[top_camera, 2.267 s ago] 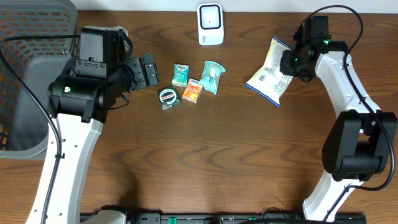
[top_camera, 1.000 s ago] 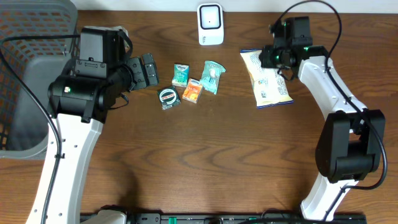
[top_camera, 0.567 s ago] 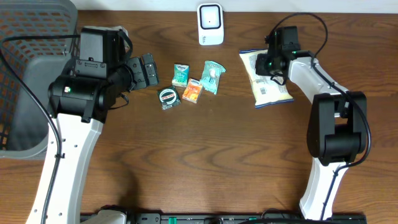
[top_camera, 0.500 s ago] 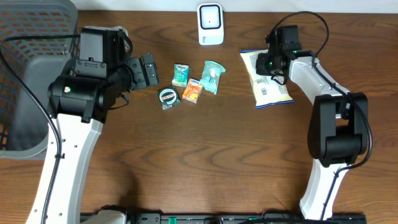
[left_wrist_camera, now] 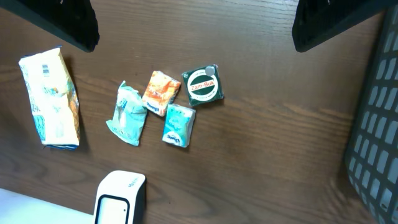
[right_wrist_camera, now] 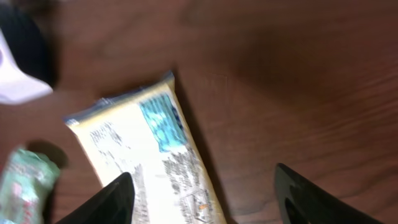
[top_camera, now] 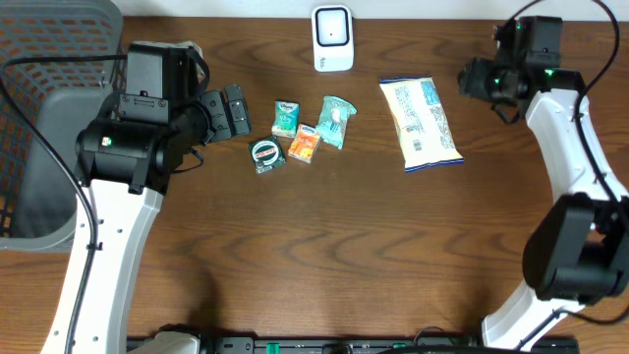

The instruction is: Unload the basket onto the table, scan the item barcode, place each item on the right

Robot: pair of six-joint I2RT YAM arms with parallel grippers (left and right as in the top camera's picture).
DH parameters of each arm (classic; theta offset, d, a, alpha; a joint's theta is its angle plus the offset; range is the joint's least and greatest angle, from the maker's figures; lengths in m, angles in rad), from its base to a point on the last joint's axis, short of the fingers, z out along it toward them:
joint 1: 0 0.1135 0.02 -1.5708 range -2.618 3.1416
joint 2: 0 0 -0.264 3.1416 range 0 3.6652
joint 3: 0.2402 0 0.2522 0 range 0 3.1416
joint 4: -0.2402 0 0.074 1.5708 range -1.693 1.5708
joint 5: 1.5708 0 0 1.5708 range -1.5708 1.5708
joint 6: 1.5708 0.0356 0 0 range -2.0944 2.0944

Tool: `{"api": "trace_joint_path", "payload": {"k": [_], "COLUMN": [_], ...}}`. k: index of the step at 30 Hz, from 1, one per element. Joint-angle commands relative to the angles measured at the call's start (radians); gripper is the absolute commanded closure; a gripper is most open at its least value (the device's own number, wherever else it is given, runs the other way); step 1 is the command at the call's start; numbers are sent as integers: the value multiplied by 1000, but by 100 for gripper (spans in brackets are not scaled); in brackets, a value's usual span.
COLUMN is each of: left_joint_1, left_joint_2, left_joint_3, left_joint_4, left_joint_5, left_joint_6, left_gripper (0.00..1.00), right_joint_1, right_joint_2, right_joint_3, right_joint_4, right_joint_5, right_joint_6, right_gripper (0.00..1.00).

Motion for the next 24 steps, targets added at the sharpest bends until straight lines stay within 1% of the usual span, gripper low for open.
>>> {"api": "trace_joint_path", "payload": {"k": [1,2,6,10,13,14,15,16,17,18,19,24], "left_joint_1": [2,2,2,2,2,2,2,2,2,2,2,2], "left_joint_2": [-1,-1,-1,-1,-1,-1,-1,-1,-1,-1,-1,-1], "left_joint_3": [8,8,8,8,8,8,8,8,8,8,8,8], "left_joint_4": [-3,-3,-3,-3,-3,-3,-3,-3,-3,-3,-3,-3], "left_joint_5": [-13,-13,-13,-13,-13,-13,-13,-13,-13,-13,-13,-13], "left_joint_6": [6,6,6,6,6,6,6,6,6,6,6,6], "left_gripper": [2,2,2,2,2,2,2,2,2,2,2,2], "right_joint_1": [-21,-27,-37,-45,-44,-40,-37,-31,-26,-24,-24,-43], "right_joint_2": [112,148,250,309,347,370,384,404,424,432,435,375], "right_joint_3": [-4,-4,-4,-4,-4,-4,-4,-4,-4,-4,-4,23], "right_joint_4": [-12,-11,-5,-1,13,19,21,22,22,22,23,37], "right_joint_5": [-301,-365,-377,-433,-499,-540,-556,-566,-577,-588,-602,-679], "right_joint_6": [-139,-156,-156,-157,-157,-157,-157,-156,-156,-156,-140,-103], "right_gripper": [25,21,19,20,23,26,31,45,66,90,99,99]}}
